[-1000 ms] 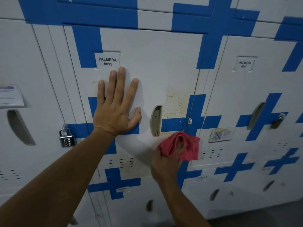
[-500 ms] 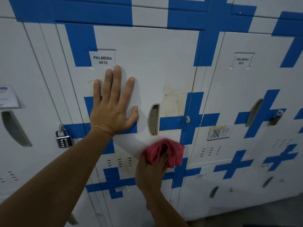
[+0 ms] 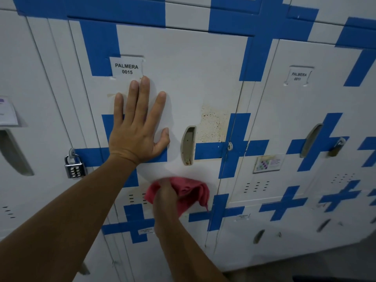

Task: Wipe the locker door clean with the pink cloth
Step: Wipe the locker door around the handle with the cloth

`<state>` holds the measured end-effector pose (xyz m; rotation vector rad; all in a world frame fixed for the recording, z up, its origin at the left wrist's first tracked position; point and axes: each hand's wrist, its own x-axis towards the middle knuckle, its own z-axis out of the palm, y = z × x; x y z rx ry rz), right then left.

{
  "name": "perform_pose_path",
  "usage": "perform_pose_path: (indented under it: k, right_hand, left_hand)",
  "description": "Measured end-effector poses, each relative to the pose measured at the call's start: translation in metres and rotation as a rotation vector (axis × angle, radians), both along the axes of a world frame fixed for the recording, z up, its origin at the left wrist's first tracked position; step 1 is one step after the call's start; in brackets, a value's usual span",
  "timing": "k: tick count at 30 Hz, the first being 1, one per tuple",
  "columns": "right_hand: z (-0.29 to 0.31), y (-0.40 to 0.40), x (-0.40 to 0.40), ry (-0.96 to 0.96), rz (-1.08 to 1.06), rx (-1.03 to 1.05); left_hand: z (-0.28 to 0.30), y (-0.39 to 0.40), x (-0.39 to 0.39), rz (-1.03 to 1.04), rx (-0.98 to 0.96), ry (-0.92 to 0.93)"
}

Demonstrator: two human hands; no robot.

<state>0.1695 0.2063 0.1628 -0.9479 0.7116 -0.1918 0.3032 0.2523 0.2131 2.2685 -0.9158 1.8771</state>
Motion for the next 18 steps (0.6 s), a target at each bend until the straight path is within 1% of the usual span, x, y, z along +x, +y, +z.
perform_pose_path:
  k: [2, 4, 5, 6, 7, 9, 11, 14, 16, 17, 18]
  right_hand:
    - [-0.002, 0.006, 0.008, 0.067, -0.002, 0.082]
    - [-0.004, 0.002, 0.013, 0.009, -0.009, 0.046]
    - [-0.008, -0.004, 0.014, 0.036, -0.029, 0.042]
    - [-0.01, -0.012, 0.013, 0.069, -0.063, 0.061]
    - [-0.013, -0.021, 0.011, 0.086, -0.143, 0.08]
    - [-0.02, -0.045, 0.011, 0.085, -0.268, 0.021]
    - [-0.025, -0.06, 0.009, 0.104, -0.316, -0.018]
    - [-0.021, -0.048, 0.017, 0.117, -0.25, 0.004]
    - [-0.019, -0.024, 0.024, 0.135, -0.148, 0.001]
    - [-0.023, -0.015, 0.027, 0.108, -0.127, -0.004]
    - [-0.028, -0.009, 0.031, 0.064, -0.091, -0.056]
  left_hand:
    - [0.0, 0.001, 0.001, 0.007, -0.004, 0.005]
    - [0.001, 0.002, 0.001, 0.01, -0.003, 0.022]
    - [0.001, 0.003, 0.001, 0.013, 0.001, 0.027]
    - [0.0, 0.003, 0.001, 0.018, 0.003, 0.027]
    - [0.0, 0.003, 0.001, 0.023, 0.003, 0.023]
    - [0.0, 0.002, 0.001, 0.019, 0.003, 0.02]
    - [-0.001, 0.001, 0.001, 0.008, 0.006, 0.028]
    - [0.0, 0.0, 0.0, 0.0, 0.0, 0.032]
    - [-0.001, 0.002, 0.001, 0.011, -0.001, 0.012]
    - [-0.001, 0.002, 0.001, 0.011, -0.002, 0.007]
    - [-0.001, 0.002, 0.002, 0.007, -0.003, 0.006]
